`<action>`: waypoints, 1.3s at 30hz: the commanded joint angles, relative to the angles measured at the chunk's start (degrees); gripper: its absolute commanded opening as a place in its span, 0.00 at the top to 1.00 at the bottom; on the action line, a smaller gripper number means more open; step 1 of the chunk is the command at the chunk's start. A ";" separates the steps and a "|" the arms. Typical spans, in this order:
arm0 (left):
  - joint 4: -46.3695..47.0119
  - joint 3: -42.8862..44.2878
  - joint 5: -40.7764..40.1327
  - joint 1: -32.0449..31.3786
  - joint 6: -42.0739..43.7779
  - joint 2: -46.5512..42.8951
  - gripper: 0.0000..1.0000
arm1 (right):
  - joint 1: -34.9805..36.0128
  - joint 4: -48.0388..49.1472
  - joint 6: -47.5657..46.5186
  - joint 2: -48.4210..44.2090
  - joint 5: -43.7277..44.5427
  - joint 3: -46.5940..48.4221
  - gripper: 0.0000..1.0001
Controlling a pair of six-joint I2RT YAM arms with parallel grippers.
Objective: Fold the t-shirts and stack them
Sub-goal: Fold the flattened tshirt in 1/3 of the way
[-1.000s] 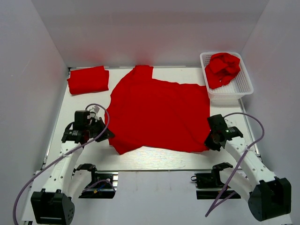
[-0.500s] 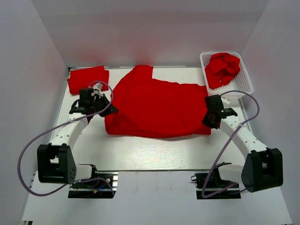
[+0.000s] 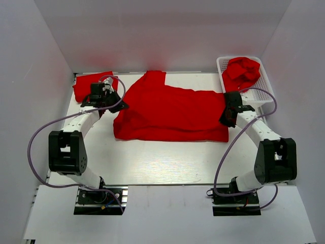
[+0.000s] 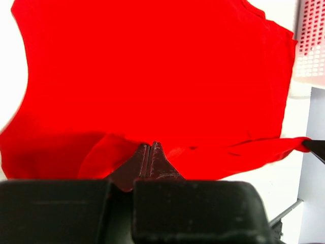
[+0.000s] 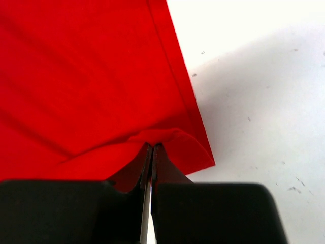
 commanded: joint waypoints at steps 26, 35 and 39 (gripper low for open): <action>9.27 22.87 -0.29 -0.71 5.64 24.12 1.00 | -4.31 9.00 -3.60 16.92 -1.45 13.49 0.86; -3.48 31.24 -6.89 -0.71 9.07 23.18 0.00 | -4.84 3.72 -4.30 15.37 -6.02 15.80 0.10; -3.47 23.27 -8.47 -0.71 9.07 16.58 0.00 | -4.40 3.63 -5.18 11.14 -9.88 11.13 0.10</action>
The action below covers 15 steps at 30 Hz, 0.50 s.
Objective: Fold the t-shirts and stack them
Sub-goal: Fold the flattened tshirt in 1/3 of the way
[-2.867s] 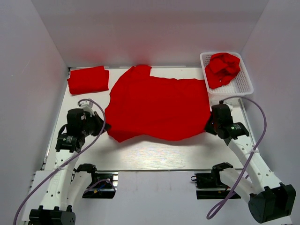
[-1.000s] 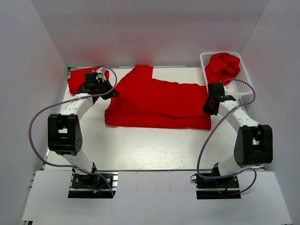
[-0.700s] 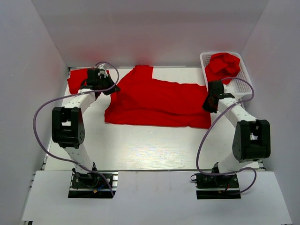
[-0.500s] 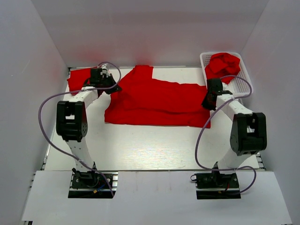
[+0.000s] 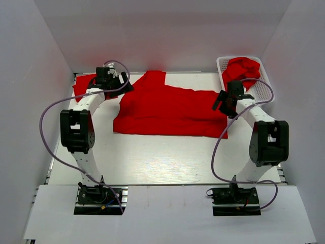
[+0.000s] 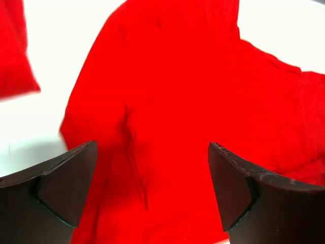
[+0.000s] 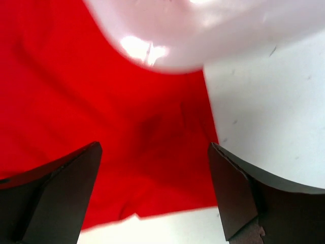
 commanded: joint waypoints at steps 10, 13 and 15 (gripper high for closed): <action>4.03 -26.16 0.56 -3.79 -3.28 -18.28 0.00 | 0.78 9.48 -5.11 -10.85 -20.11 -16.20 0.10; 4.03 -27.31 1.09 -5.02 -3.28 -15.66 0.00 | 0.87 11.85 -4.94 -8.12 -21.96 -16.64 0.10; 4.82 -27.84 1.62 -5.55 -3.28 -14.16 0.00 | 0.43 12.38 -3.72 -6.81 -21.36 -18.04 0.10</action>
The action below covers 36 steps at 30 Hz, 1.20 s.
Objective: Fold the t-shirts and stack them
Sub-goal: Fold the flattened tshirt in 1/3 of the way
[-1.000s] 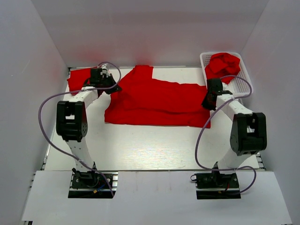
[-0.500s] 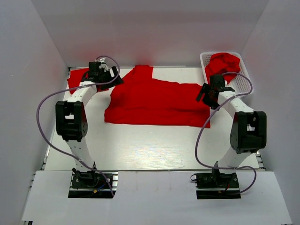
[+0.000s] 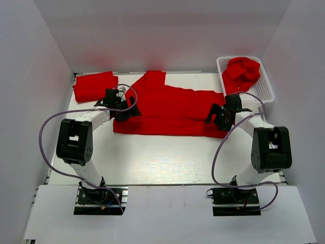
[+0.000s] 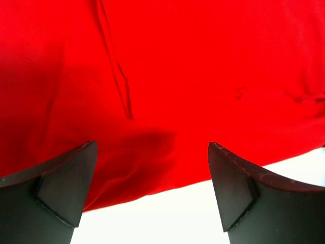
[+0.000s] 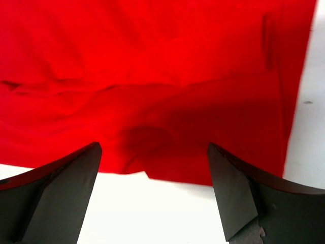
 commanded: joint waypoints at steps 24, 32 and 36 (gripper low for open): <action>-5.98 -16.10 -8.85 -0.52 -6.25 -11.44 0.00 | -1.52 -1.35 2.79 -25.93 -0.83 -22.87 0.10; -9.48 -10.37 -8.31 -2.19 -5.10 -13.19 0.00 | -1.52 -1.00 1.46 -24.80 -1.10 -21.90 0.10; -10.28 -10.36 -9.71 -3.60 -5.10 -13.20 0.00 | -1.70 -0.56 1.11 -23.39 -0.40 -21.64 0.10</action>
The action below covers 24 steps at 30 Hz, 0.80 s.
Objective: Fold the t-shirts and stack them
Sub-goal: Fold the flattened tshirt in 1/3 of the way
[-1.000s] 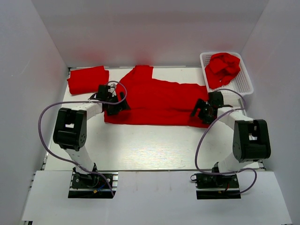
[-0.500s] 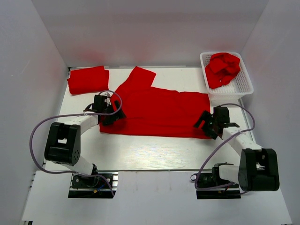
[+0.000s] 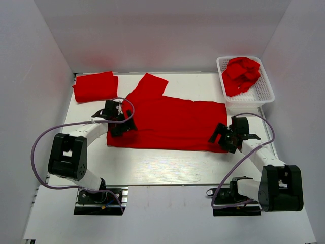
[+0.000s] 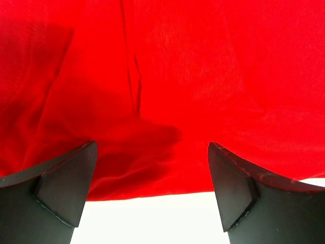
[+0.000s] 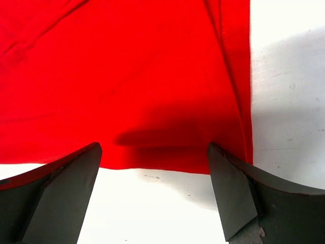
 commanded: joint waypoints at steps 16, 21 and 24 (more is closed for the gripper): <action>-0.81 6.38 -4.56 -3.13 -0.51 5.15 0.24 | -0.17 0.45 -1.84 4.69 -1.15 3.07 0.10; -0.81 8.48 -4.72 -3.65 -0.51 7.09 0.43 | -0.17 0.27 -1.76 5.13 -0.62 3.07 0.10; -1.42 9.10 -5.34 -3.65 0.01 8.41 0.56 | -0.25 -0.08 -1.67 5.22 -0.27 3.33 0.10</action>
